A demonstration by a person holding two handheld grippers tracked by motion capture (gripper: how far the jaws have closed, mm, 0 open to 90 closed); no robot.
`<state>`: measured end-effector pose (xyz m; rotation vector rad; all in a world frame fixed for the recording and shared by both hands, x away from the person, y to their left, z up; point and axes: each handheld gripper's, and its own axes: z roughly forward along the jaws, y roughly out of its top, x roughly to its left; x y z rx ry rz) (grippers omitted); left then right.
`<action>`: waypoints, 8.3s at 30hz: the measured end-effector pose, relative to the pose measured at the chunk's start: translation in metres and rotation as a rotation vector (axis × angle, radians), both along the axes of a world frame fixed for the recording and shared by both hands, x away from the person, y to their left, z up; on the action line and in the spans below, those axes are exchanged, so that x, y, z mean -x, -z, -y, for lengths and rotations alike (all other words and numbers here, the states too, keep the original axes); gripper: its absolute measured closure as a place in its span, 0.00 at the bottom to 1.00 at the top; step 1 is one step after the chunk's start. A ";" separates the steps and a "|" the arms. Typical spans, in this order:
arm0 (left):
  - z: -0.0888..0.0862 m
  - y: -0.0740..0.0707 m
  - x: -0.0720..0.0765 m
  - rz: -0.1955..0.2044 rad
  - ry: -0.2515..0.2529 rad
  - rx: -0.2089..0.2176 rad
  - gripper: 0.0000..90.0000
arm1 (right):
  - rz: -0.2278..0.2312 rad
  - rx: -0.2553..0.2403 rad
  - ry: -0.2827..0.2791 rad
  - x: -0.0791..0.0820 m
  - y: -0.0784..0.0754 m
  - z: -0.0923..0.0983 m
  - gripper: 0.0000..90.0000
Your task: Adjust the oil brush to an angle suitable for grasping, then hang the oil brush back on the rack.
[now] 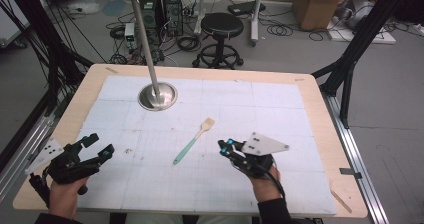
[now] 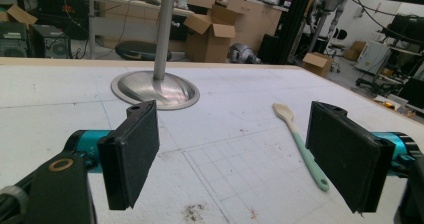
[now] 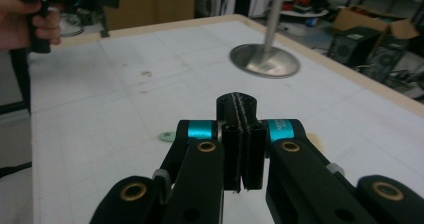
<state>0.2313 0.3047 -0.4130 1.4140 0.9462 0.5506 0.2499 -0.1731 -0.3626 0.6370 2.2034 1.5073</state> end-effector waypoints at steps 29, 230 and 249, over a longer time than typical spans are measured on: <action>-0.001 0.001 -0.005 -0.011 0.017 0.022 0.24 | -0.259 0.279 -0.163 -0.056 0.085 -0.106 0.99; 0.016 0.002 0.006 0.008 0.100 -0.041 0.22 | -0.346 0.363 0.068 -0.035 0.074 -0.004 0.92; 0.020 -0.005 0.005 0.024 0.198 0.034 0.26 | -0.298 0.133 -0.010 -0.019 0.047 0.003 0.92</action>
